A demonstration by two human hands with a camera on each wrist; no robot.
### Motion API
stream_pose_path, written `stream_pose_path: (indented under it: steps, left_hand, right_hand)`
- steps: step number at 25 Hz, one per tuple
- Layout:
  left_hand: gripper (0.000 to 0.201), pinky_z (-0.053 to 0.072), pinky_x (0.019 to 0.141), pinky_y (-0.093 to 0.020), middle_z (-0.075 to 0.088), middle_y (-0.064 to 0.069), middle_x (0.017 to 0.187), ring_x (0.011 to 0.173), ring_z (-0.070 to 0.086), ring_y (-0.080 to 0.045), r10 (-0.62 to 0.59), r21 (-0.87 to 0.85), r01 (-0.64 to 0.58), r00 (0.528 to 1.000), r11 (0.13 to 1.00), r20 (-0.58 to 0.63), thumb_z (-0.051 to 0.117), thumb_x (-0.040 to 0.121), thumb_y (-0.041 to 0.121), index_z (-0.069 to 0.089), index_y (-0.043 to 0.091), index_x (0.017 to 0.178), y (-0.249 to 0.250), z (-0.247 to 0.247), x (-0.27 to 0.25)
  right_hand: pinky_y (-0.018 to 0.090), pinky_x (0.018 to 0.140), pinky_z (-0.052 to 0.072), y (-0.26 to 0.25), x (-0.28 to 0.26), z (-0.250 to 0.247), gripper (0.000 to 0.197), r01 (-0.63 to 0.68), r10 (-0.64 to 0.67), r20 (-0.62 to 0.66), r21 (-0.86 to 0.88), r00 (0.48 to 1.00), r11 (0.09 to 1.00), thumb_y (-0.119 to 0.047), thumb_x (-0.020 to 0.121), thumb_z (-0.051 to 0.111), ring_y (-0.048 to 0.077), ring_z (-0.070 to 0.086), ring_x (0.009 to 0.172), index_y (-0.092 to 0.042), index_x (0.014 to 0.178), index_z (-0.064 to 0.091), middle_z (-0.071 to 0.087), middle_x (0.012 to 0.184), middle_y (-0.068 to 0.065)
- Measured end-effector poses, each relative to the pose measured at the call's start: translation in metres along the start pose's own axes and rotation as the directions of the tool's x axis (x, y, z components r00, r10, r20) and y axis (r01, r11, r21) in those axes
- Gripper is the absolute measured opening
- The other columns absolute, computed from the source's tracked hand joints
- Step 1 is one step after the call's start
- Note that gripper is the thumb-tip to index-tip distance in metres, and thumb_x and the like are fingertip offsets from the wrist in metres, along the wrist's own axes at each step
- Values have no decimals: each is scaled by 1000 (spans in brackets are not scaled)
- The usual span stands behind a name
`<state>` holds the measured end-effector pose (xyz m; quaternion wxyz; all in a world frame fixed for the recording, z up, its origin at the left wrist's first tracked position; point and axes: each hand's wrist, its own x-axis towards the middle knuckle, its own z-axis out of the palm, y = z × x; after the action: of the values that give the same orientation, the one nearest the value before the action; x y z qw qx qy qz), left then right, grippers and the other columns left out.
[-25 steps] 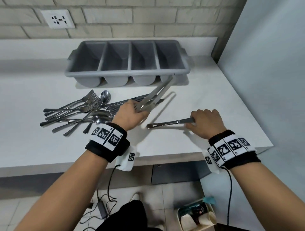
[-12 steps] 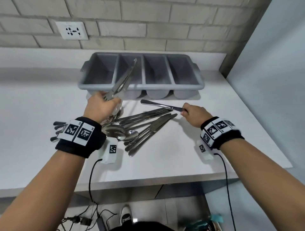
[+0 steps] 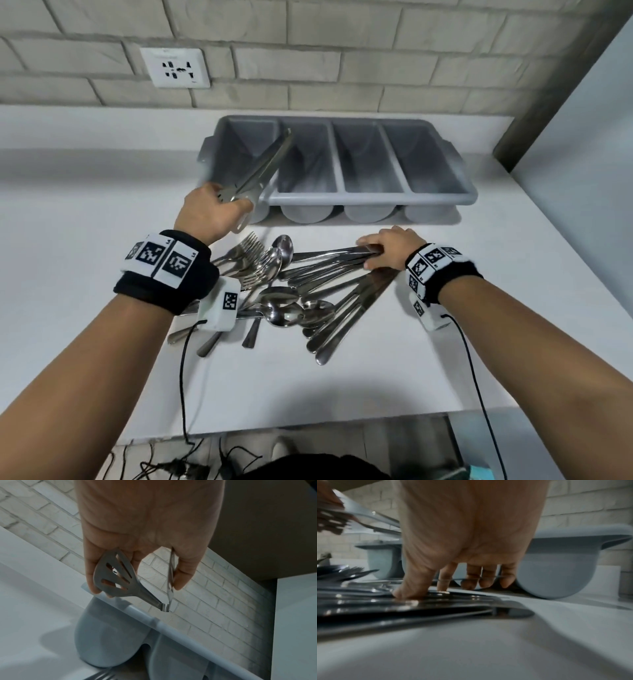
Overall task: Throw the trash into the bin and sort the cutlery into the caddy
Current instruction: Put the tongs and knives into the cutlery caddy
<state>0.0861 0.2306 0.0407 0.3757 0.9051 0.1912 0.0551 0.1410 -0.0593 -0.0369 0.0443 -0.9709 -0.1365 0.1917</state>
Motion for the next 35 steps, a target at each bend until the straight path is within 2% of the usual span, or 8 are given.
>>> stream_pose_path:
  steps: [5, 9, 16, 18, 20, 24, 30, 35]
  left_hand:
    - [64, 40, 99, -33, 52, -19, 136, 125, 49, -32, -10, -1, 10, 1000, 1000, -28, 63, 82, 32, 44, 0, 134, 0, 3, 18]
    - [61, 40, 99, -31, 53, -18, 136, 125, 49, -30, -8, -33, 6, 999, 999, -54, 62, 83, 30, 46, -1, 132, 8, 10, 23]
    - [73, 41, 87, -29, 60, -15, 127, 118, 54, -30, -28, -57, 29, 999, 998, 16, 63, 69, 44, 52, 1, 127, 7, 23, 25]
    - [68, 41, 89, -30, 59, -16, 127, 118, 53, -30, -17, -66, 14, 998, 998, -55, 64, 73, 39, 52, 0, 127, 22, 15, 31]
    - [57, 44, 93, -32, 60, -18, 126, 116, 55, -32, -22, -61, 17, 995, 998, -93, 63, 79, 30, 53, -1, 125, 23, 13, 35]
    - [62, 44, 99, -38, 54, -21, 131, 120, 53, -36, -49, 81, 59, 992, 995, -120, 58, 82, 29, 39, 2, 135, 25, 18, 48]
    - [50, 44, 97, -44, 51, -25, 129, 119, 50, -41, -94, 401, 96, 995, 911, -24, 50, 84, 24, 40, 3, 128, 37, 36, 82]
    - [63, 34, 108, -40, 48, -20, 140, 130, 43, -37, -207, 502, 116, 970, 857, 129, 38, 91, 50, 48, 4, 134, 36, 52, 90]
  right_hand:
    - [40, 99, 35, -6, 11, 5, 36, 69, -69, -7, 2, 998, 998, -32, 81, 66, 24, 37, 122, -21, 114, 57, 46, 123, 2]
    - [42, 99, 29, -13, 13, 4, 28, 131, -128, 30, -230, 991, 964, -26, 90, 51, 23, 42, 119, -16, 116, 52, 51, 125, 2]
    - [42, 103, 38, -13, 12, -1, 29, 164, -151, 64, -305, 986, 938, -11, 93, 38, 30, 47, 118, -8, 119, 51, 52, 125, 11]
    - [37, 95, 42, -9, 19, -21, 27, 180, -210, -57, -335, 976, 925, -9, 90, 41, 30, 53, 111, -9, 114, 52, 58, 119, 11]
    - [34, 75, 41, -4, 10, -24, 21, 178, -211, -76, -315, 974, 932, -9, 89, 39, 30, 60, 97, -9, 106, 53, 65, 107, 12]
    - [29, 60, 34, 9, -10, -19, 9, 173, -228, -144, -321, 963, 931, -12, 93, 40, 27, 56, 73, -12, 90, 48, 66, 90, 10]
    - [34, 64, 41, 33, -27, -25, 20, 138, -196, -232, -245, 953, 960, -19, 96, 37, 31, 64, 87, -9, 101, 53, 68, 98, 13]
    - [37, 69, 45, 36, -41, -26, 25, 162, -192, -282, -126, 940, 979, -25, 97, 36, 33, 62, 90, -9, 105, 53, 67, 101, 15]
